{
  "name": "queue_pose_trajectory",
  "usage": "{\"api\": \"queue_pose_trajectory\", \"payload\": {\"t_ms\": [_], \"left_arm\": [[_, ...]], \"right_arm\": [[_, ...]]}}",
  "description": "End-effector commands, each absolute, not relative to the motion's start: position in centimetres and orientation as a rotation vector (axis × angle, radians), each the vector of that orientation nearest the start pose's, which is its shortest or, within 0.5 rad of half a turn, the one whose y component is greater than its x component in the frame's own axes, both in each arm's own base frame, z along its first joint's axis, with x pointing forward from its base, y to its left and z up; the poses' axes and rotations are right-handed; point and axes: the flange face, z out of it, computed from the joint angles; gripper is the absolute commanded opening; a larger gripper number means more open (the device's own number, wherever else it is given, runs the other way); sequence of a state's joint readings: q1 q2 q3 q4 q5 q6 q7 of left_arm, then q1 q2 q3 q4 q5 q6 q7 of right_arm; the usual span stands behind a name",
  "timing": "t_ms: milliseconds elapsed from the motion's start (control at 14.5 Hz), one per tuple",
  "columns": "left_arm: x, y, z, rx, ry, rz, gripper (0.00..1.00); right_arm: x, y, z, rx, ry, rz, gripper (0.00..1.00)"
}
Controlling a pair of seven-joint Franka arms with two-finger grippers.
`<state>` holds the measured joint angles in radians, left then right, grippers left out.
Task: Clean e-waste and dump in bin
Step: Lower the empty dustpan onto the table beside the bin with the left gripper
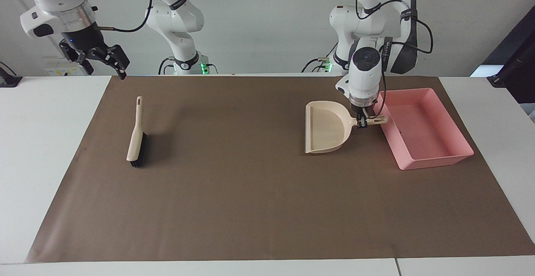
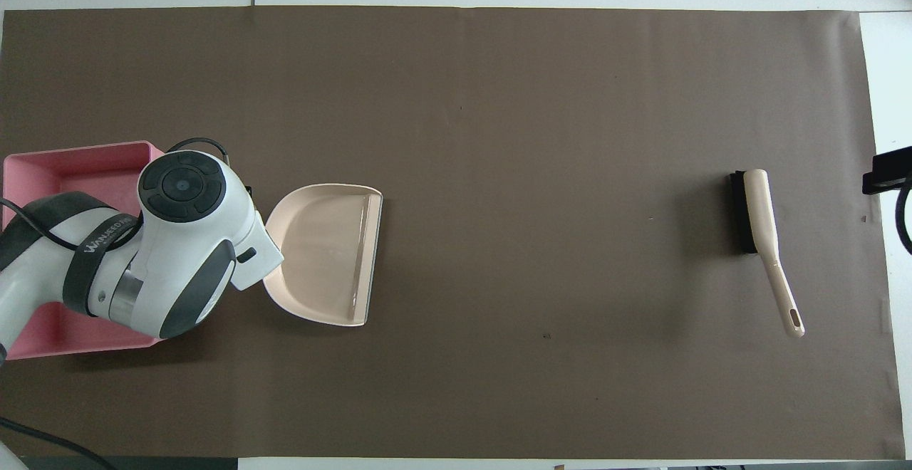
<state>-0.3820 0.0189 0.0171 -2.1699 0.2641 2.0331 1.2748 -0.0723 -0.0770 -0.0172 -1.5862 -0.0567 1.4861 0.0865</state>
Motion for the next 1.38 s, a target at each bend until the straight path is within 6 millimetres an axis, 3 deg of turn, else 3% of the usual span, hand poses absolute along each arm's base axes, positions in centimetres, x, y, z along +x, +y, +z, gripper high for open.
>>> {"api": "queue_pose_trajectory", "payload": {"t_ms": [0, 344, 619, 826, 964, 1032, 1170, 1308], "left_arm": [[49.3, -17.6, 36.3, -1.896, 2.322, 0.327, 0.00], [48.7, -19.3, 33.6, -1.889, 2.329, 0.309, 0.00], [48.1, -19.5, 33.1, -1.955, 2.269, 0.309, 0.02], [48.2, -19.8, 34.0, -2.092, 2.121, 0.294, 0.65], [48.5, -19.6, 36.2, -2.196, 1.990, 0.268, 0.89], [48.5, -19.3, 37.5, -2.246, 1.923, 0.257, 0.94], [48.0, -17.8, 39.5, -2.352, 1.776, 0.261, 0.95], [47.6, -15.9, 40.1, -2.615, 1.372, 0.285, 0.95]], "right_arm": [[51.4, -4.7, 64.3, -3.169, 0.287, 0.121, 1.00], [51.2, -4.6, 64.3, -3.169, 0.284, 0.119, 1.00], [51.1, -4.6, 64.2, -3.170, 0.274, 0.132, 1.00], [51.0, -4.5, 64.4, -3.169, 0.284, 0.127, 1.00], [51.1, -4.5, 64.4, -3.168, 0.284, 0.122, 1.00], [51.1, -4.4, 64.4, -3.169, 0.279, 0.122, 1.00], [51.1, -3.8, 64.5, -3.170, 0.267, 0.119, 1.00], [51.2, -3.7, 64.5, -3.171, 0.262, 0.114, 1.00]]}}
